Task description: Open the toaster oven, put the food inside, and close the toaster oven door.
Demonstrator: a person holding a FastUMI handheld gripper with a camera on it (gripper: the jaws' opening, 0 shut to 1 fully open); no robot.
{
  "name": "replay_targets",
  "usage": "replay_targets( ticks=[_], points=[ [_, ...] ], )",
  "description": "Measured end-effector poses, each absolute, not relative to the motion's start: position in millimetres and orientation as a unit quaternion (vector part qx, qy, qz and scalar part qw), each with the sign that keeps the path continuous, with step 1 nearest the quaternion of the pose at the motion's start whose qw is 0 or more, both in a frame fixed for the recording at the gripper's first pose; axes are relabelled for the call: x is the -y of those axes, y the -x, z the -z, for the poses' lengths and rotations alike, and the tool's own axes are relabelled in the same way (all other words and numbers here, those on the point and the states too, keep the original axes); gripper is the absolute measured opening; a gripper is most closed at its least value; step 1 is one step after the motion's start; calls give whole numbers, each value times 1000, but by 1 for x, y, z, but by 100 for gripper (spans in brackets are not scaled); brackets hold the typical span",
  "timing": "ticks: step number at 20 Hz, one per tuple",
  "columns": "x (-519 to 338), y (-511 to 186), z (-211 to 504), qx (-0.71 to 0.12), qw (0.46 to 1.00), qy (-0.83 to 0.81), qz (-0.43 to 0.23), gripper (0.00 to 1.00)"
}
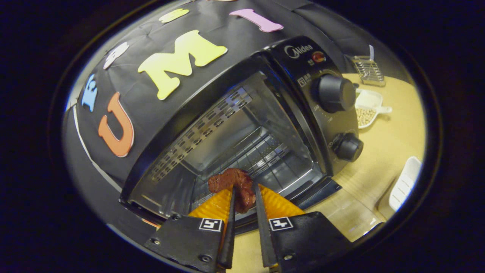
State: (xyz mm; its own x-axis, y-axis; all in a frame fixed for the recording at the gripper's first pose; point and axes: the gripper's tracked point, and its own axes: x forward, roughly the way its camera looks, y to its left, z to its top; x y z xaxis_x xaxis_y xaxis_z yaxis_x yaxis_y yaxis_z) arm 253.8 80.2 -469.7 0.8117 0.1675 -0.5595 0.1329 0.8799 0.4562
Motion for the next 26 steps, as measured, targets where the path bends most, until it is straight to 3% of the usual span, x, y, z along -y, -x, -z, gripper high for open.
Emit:
replay_targets(
  ticks=[3, 7, 12, 13, 15, 26],
  points=[
    [-72, -246, 462, -296, 939, -176, 5, 41],
    [-69, -221, 453, -300, 948, -102, 1, 67],
    [-79, -174, 423, -276, 957, -70, -50, 79],
    [-80, -162, 418, -273, 958, -60, -57, 88],
    [-81, -134, 408, -274, 958, -39, -72, 98],
    [-100, -5, 417, -305, 944, 23, -126, 97]
  ],
)
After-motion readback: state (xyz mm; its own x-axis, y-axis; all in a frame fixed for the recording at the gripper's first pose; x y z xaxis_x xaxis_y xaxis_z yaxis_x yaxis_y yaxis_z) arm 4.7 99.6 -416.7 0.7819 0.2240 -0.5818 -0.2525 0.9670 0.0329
